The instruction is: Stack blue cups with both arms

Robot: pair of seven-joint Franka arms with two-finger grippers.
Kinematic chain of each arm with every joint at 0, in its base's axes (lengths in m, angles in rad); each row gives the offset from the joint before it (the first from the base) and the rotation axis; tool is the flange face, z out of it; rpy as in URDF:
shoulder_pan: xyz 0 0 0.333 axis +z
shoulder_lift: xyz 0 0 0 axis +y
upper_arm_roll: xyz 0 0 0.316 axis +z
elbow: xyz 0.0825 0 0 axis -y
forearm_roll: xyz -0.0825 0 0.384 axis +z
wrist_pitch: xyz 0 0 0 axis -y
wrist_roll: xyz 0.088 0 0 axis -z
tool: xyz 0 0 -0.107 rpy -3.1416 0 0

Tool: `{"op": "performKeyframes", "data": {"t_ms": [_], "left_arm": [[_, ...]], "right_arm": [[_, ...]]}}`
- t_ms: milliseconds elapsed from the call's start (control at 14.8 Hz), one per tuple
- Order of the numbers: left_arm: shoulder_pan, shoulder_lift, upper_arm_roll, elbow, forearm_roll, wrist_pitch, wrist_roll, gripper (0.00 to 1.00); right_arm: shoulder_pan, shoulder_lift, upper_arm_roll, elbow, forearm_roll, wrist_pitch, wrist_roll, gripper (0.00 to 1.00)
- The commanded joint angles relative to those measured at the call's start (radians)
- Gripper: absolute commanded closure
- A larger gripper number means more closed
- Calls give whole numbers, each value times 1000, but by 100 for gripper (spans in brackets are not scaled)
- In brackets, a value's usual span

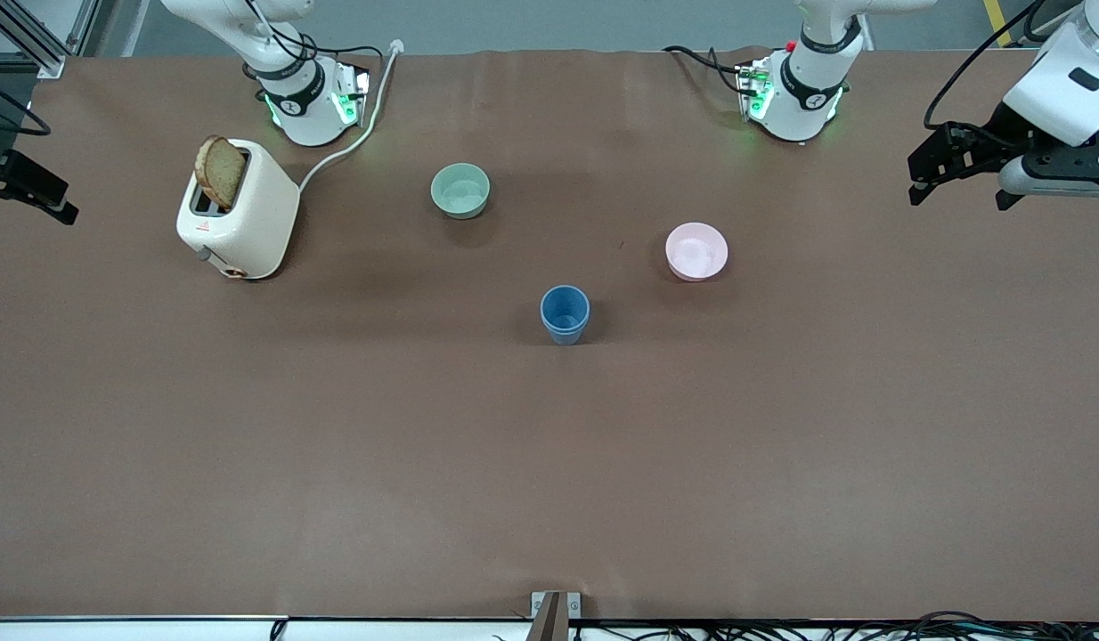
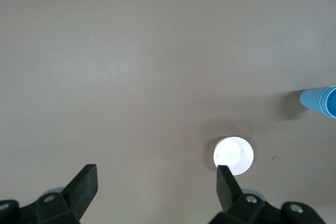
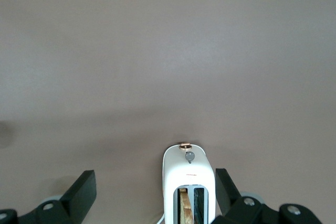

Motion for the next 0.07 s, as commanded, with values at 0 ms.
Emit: {"op": "performKeyframes", "data": {"t_ms": [0], "left_arm": [[-2, 11, -2, 27, 0, -20, 15, 0]], "right_arm": [[5, 4, -6, 8, 15, -15, -8, 0]]}}
